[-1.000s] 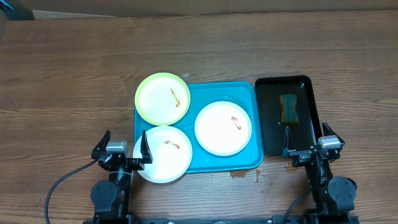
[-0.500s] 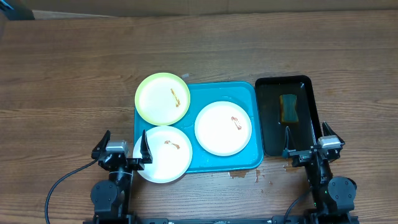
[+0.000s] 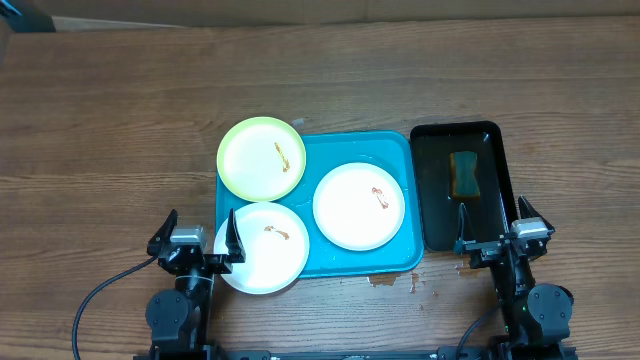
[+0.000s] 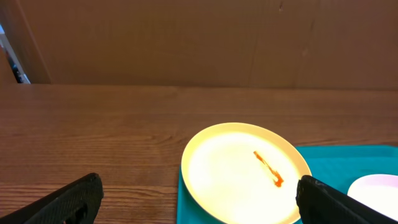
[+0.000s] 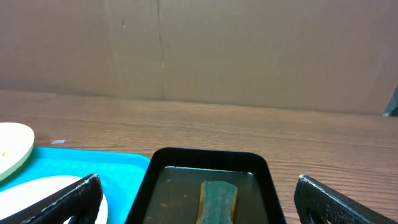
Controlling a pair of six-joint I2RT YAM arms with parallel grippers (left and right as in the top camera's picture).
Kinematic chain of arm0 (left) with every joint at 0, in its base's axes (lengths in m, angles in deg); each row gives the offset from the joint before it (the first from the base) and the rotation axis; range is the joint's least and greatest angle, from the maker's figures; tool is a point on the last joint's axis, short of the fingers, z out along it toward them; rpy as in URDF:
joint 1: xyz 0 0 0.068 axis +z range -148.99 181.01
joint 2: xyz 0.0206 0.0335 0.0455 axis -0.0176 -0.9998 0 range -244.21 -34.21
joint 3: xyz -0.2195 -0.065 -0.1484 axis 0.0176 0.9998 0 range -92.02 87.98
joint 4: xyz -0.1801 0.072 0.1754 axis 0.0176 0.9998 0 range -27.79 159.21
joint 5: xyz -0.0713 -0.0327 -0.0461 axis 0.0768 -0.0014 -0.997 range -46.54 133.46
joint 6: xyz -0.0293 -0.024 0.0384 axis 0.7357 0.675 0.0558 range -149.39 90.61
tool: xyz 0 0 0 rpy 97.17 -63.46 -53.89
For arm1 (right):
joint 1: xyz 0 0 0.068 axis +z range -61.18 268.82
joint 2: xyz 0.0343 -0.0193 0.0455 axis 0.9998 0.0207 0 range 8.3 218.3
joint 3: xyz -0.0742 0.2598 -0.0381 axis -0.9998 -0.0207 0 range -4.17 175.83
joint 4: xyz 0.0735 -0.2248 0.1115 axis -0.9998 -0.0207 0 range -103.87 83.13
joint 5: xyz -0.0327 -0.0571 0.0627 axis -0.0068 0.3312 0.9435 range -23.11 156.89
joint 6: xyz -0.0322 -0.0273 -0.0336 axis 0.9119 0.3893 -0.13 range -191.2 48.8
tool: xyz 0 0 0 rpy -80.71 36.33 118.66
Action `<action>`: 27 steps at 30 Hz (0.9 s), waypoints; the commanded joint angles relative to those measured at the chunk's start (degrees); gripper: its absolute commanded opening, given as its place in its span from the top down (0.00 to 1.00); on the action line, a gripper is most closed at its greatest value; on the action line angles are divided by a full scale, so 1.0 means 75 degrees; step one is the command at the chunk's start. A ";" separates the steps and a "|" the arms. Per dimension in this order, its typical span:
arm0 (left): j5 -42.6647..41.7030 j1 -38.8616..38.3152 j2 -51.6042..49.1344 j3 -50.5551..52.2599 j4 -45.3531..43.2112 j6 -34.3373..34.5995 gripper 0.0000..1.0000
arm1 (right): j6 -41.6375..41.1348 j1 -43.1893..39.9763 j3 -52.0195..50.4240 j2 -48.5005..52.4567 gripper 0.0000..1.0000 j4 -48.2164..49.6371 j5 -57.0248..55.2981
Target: Clean dirty plates on tray and stack at the side
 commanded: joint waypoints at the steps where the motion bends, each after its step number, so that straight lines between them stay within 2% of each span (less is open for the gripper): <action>1: 0.0023 0.0029 0.0070 0.0029 0.0003 -0.0146 0.00 | 0.0032 -0.0032 -0.0079 -0.0085 0.00 0.0044 -0.0090; 6: 0.0000 0.0029 0.0070 0.0029 0.0003 -0.0073 0.00 | 0.0032 -0.0032 -0.0079 -0.0085 0.00 0.0047 -0.0093; 10: -0.0262 0.0029 0.0070 0.0029 -0.0052 0.0536 0.00 | 0.0032 -0.0032 -0.0079 -0.0085 0.00 0.0047 -0.0093; 12: -0.0734 0.0029 0.0070 0.0009 -0.0198 0.0711 0.00 | 0.0032 -0.0032 -0.0082 -0.0085 0.00 0.0047 -0.0090; 14: -0.1676 0.0029 0.0070 -0.0265 -0.0230 0.0912 0.00 | 0.0032 -0.0032 -0.0079 -0.0085 0.00 0.0047 -0.0093; 16: -0.1961 0.0029 0.0058 -0.0670 -0.0195 0.1241 0.00 | 0.0032 -0.0032 -0.0079 -0.0085 0.00 0.0047 -0.0090; 21: -0.2232 0.0029 -0.0600 -0.2535 0.1005 0.0979 0.00 | 0.0032 -0.0029 -0.0079 -0.0085 0.00 0.0047 -0.0093; 27: -0.3063 0.0029 -0.3273 -0.5858 0.3462 -0.0184 0.00 | 0.0032 -0.0032 -0.0079 -0.0085 0.00 0.0044 -0.0090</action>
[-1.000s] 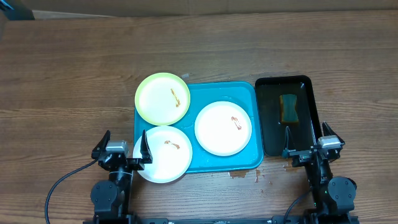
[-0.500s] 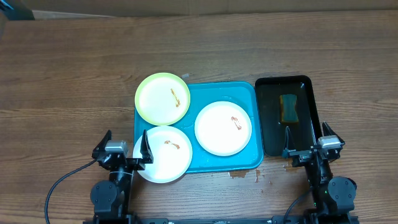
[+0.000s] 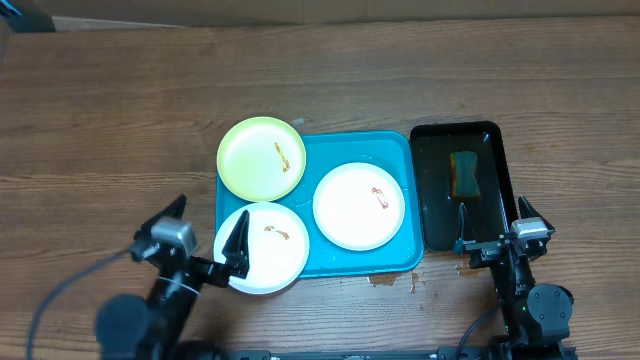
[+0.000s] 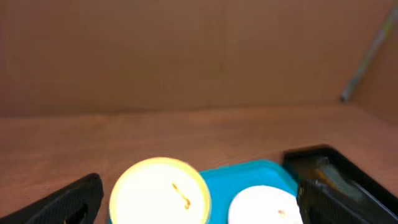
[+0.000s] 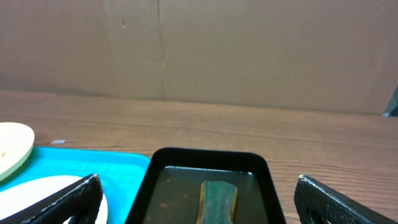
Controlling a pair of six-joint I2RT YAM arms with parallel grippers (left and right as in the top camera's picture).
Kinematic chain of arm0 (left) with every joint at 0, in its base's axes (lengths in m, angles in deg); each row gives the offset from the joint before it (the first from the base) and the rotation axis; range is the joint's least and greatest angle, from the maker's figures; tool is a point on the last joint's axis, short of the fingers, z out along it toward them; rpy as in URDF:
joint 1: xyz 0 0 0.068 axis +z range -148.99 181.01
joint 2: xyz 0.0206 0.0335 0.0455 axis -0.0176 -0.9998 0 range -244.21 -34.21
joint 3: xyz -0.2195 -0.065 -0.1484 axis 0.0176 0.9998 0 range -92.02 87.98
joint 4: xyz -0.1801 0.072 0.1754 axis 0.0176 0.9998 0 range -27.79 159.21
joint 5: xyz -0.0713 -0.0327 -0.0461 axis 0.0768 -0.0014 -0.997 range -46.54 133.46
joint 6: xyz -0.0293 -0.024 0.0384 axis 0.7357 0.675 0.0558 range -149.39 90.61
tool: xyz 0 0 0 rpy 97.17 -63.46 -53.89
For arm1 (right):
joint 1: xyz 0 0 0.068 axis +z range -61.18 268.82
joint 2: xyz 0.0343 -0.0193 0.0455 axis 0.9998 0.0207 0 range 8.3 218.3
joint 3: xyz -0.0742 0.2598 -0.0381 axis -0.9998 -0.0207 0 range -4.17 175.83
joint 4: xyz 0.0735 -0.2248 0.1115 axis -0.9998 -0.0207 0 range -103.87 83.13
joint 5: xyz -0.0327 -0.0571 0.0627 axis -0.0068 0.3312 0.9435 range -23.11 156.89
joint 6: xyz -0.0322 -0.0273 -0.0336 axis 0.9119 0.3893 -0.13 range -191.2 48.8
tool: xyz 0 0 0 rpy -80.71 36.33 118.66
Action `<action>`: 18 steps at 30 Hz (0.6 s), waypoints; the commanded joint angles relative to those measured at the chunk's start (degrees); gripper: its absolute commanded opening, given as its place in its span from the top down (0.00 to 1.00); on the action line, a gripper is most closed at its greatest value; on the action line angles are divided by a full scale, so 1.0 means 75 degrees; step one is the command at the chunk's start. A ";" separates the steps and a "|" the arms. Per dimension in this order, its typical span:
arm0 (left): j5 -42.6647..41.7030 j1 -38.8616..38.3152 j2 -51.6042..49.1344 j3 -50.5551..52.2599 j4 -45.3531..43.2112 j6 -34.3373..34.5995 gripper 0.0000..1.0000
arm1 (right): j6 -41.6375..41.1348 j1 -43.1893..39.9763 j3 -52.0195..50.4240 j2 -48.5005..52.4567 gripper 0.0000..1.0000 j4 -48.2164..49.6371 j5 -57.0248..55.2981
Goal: Clean dirty plates on tray and stack at the side
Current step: 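Move the left gripper over the tray and grip the pink-white plate's rim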
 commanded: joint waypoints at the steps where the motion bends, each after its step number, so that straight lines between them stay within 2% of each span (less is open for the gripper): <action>1: -0.0737 0.0026 -0.2020 -0.2124 0.1402 -0.0758 0.00 | 0.0032 -0.0032 -0.0079 -0.0085 0.00 0.0044 -0.0090; 5: -0.0761 0.0026 -0.4637 -0.4625 0.3952 -0.0632 0.00 | 0.0032 -0.0029 -0.0079 -0.0085 0.00 0.0041 -0.0093; 9: -0.1510 0.0026 -0.6779 -0.6330 0.5123 0.0181 0.00 | 0.0032 -0.0032 -0.0079 -0.0085 0.00 0.0044 -0.0090; 15: -0.3354 0.0023 -0.8816 -0.6881 0.5709 0.0460 0.01 | 0.0032 -0.0032 -0.0079 -0.0085 0.00 0.0044 -0.0093; 18: -0.3436 -0.0119 -0.9617 -0.6831 0.5974 0.0446 0.17 | 0.0032 -0.0032 -0.0079 -0.0085 0.00 0.0044 -0.0090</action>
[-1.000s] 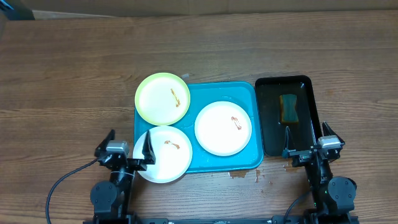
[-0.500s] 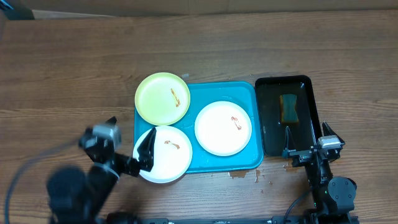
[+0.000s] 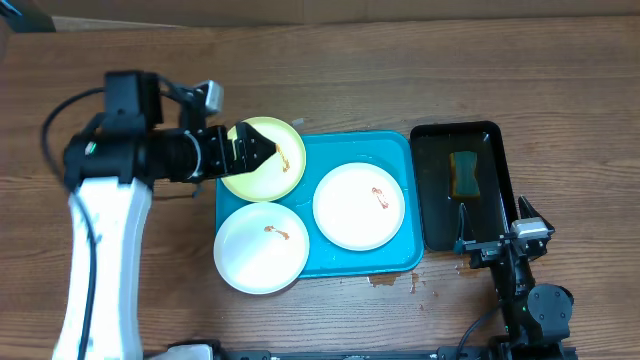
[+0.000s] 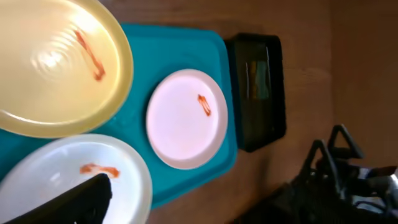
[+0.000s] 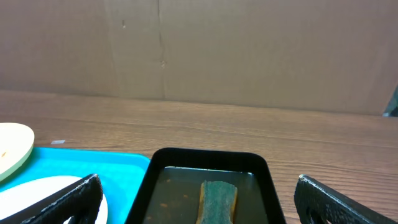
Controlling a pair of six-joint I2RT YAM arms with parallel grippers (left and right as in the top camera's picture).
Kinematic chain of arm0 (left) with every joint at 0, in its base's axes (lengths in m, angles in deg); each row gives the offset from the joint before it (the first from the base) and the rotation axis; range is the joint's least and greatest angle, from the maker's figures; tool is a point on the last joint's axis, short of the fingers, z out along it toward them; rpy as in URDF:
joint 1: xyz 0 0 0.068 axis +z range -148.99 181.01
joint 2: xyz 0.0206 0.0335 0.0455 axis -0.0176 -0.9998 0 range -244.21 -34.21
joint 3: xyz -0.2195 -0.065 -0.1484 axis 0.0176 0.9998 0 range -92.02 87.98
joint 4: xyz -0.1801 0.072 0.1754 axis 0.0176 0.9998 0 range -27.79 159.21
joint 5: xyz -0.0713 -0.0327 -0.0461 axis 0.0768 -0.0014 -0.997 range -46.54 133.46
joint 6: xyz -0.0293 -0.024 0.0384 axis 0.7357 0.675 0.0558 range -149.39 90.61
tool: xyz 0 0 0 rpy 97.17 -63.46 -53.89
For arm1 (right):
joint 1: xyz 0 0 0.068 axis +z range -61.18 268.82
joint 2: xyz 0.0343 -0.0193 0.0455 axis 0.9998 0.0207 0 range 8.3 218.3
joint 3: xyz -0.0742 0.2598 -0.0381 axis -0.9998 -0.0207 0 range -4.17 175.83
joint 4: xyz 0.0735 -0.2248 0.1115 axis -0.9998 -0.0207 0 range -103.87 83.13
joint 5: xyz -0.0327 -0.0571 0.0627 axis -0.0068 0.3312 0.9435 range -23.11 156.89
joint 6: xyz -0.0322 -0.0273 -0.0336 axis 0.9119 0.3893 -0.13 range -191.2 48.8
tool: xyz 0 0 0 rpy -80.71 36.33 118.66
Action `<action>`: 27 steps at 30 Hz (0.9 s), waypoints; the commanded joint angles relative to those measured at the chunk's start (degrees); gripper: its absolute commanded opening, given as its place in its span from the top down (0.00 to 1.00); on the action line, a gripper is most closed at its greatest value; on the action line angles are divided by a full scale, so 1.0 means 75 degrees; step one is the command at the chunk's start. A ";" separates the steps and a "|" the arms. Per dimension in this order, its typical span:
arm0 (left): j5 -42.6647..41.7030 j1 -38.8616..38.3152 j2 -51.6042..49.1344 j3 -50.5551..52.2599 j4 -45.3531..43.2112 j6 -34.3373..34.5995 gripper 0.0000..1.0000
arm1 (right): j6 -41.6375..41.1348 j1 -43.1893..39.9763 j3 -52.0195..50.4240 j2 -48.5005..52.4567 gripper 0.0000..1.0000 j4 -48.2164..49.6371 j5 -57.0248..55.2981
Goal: Clean dirty plates on tray and stack at the side
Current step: 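Move the left gripper over the tray and grip the pink-white plate's rim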
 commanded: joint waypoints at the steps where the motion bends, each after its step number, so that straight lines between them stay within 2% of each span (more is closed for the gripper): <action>1: -0.0816 -0.0227 -0.0877 -0.0073 0.0189 0.0076 0.29 | 0.0032 -0.0032 -0.0079 -0.0076 0.00 0.0047 -0.0087; 2: -0.0638 -0.0396 -0.1090 -0.0003 0.0245 0.0070 0.31 | 0.0032 -0.0029 -0.0079 -0.0076 0.00 0.0047 -0.0087; 5: 0.0303 -0.1000 -0.1562 0.0245 0.0248 0.0125 0.57 | 0.0032 -0.0032 -0.0079 -0.0076 0.00 0.0047 -0.0087; 6: 0.0673 -0.1230 -0.1705 0.0321 0.0248 0.0245 0.59 | 0.0032 -0.0032 -0.0079 -0.0076 0.00 0.0047 -0.0090; 11: 0.2139 -0.2285 -0.2189 0.0513 0.0003 0.0778 0.57 | 0.0032 -0.0032 -0.0082 -0.0076 0.00 0.0047 -0.0087; 19: 0.3882 -0.3334 -0.2314 0.0525 -0.0717 0.1792 0.55 | 0.0032 -0.0032 -0.0079 -0.0076 0.00 0.0047 -0.0090; 24: 0.4532 -0.3853 -0.2314 0.0909 -0.1428 0.2349 0.56 | 0.0032 -0.0032 -0.0079 -0.0076 0.00 0.0044 -0.0087; 27: 0.4552 -0.3990 -0.2314 0.1227 -0.1766 0.2518 0.56 | 0.0032 -0.0032 -0.0079 -0.0076 0.00 0.0047 -0.0087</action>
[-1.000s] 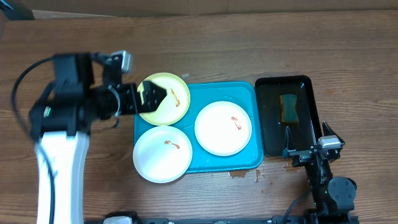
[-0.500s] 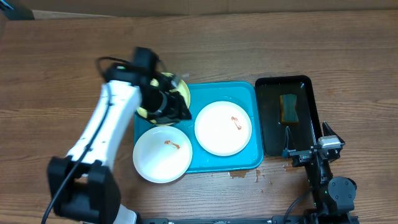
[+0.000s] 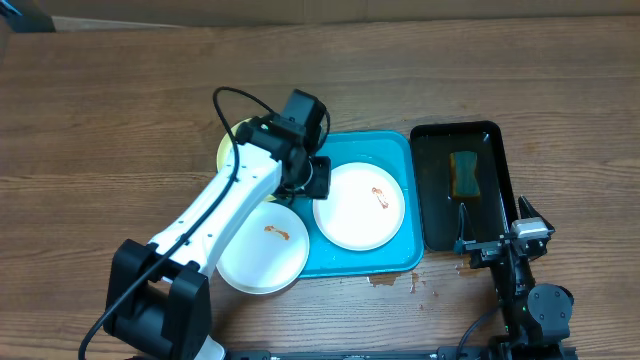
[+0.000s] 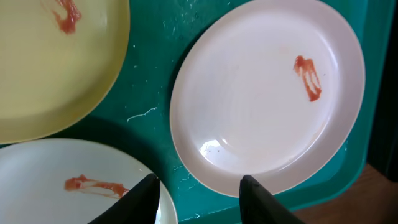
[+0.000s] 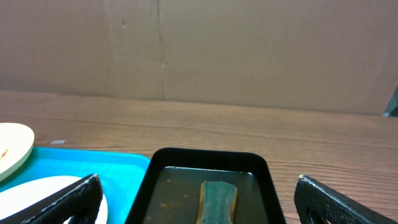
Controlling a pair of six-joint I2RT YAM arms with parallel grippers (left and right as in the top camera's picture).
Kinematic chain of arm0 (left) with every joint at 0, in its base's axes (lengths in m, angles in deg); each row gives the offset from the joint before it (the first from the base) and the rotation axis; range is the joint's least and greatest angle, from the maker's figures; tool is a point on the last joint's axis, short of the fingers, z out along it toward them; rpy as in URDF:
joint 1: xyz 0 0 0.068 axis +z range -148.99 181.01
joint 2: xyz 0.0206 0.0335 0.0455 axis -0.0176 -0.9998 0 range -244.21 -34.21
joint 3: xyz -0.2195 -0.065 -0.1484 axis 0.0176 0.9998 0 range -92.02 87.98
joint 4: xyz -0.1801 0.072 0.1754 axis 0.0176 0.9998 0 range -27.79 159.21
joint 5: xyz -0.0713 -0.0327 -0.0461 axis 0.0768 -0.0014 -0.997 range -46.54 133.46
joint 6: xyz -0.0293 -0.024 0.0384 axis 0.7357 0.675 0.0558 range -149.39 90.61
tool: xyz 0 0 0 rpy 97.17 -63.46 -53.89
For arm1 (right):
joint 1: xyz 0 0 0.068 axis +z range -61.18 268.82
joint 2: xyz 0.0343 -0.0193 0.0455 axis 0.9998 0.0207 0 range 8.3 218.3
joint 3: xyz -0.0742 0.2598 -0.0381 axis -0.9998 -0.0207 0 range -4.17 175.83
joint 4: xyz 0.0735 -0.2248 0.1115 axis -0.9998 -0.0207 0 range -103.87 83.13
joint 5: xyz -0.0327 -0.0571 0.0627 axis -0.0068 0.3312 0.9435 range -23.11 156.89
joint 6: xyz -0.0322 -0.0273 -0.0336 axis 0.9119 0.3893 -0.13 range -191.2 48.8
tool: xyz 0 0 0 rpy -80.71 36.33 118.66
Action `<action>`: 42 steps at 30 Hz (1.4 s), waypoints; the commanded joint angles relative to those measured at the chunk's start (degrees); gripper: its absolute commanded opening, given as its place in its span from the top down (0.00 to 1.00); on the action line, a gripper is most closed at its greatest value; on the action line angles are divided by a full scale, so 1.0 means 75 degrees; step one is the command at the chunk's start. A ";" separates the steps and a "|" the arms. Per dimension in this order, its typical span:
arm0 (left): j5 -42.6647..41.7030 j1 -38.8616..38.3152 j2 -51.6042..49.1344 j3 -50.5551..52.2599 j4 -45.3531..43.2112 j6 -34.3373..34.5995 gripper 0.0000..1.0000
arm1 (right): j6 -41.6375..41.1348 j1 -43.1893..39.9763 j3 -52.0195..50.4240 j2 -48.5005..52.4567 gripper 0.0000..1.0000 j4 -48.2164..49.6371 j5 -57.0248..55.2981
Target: Clean dirty plates on tray and stack at the side
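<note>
Three stained plates show in the left wrist view: a yellow-green plate (image 4: 56,62) at the tray's far left corner, a white plate (image 4: 267,93) with a red smear on the teal tray (image 4: 149,118), and a second white plate (image 4: 62,180) overhanging the tray's near left corner. My left gripper (image 4: 198,202) hangs open low over the tray, between the plates and close to the first white plate's rim, holding nothing. From overhead, the left gripper (image 3: 312,180) covers part of the yellow-green plate (image 3: 232,152). A green-yellow sponge (image 5: 217,199) lies in the black tray (image 5: 208,157). My right gripper (image 5: 198,182) is open and empty in front of it.
The black tray (image 3: 490,140) of murky water stands right of the teal tray (image 3: 395,145). A small spill (image 3: 392,281) marks the wood by the teal tray's near right corner. A cardboard wall (image 5: 199,43) stands behind the table.
My left gripper was over the yellow-green plate's left side, higher up. Now it is lower, over the tray by the white plate's left rim. The plates, sponge and right arm have not moved.
Both grippers stood open at the table's near edge. The left one was then raised, looking across the tray, then high over the yellow-green plate, and is now low over the tray between the plates. The right arm stayed still; no plate has moved.
</note>
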 commanded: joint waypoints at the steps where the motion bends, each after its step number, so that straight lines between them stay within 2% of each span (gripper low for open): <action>1: 0.0507 -0.0204 -0.0044 0.0560 -0.0463 0.0557 0.56 | 0.0029 -0.0032 -0.0079 -0.0076 0.00 0.0050 -0.0087; 4: 0.0667 -0.0309 -0.0047 0.1177 -0.1396 0.0554 0.59 | 0.0029 -0.0032 -0.0079 -0.0076 0.00 0.0050 -0.0087; 11: 0.0670 -0.0306 -0.0050 0.1958 -0.2498 0.0647 0.65 | 0.0029 -0.0032 -0.0079 -0.0076 0.00 0.0050 -0.0087; 15: 0.0676 -0.0391 -0.0073 0.2334 -0.2888 0.1070 0.67 | 0.0029 -0.0032 -0.0079 -0.0076 0.00 0.0050 -0.0090; 25: 0.0874 -0.0408 -0.0079 0.2681 -0.3366 0.1148 0.81 | 0.0029 -0.0032 -0.0079 -0.0076 0.00 0.0050 -0.0090; 34: 0.0880 -0.0437 -0.0079 0.2818 -0.3590 0.1148 0.81 | 0.0029 -0.0032 -0.0079 -0.0076 0.00 0.0050 -0.0087; 37: 0.0994 -0.0443 -0.0079 0.2818 -0.3622 0.1148 0.76 | 0.0029 -0.0032 -0.0079 -0.0076 0.00 0.0050 -0.0090; 42: 0.1046 -0.0443 -0.0093 0.2865 -0.3625 0.1151 0.82 | 0.0029 -0.0032 -0.0079 -0.0076 0.00 0.0050 -0.0090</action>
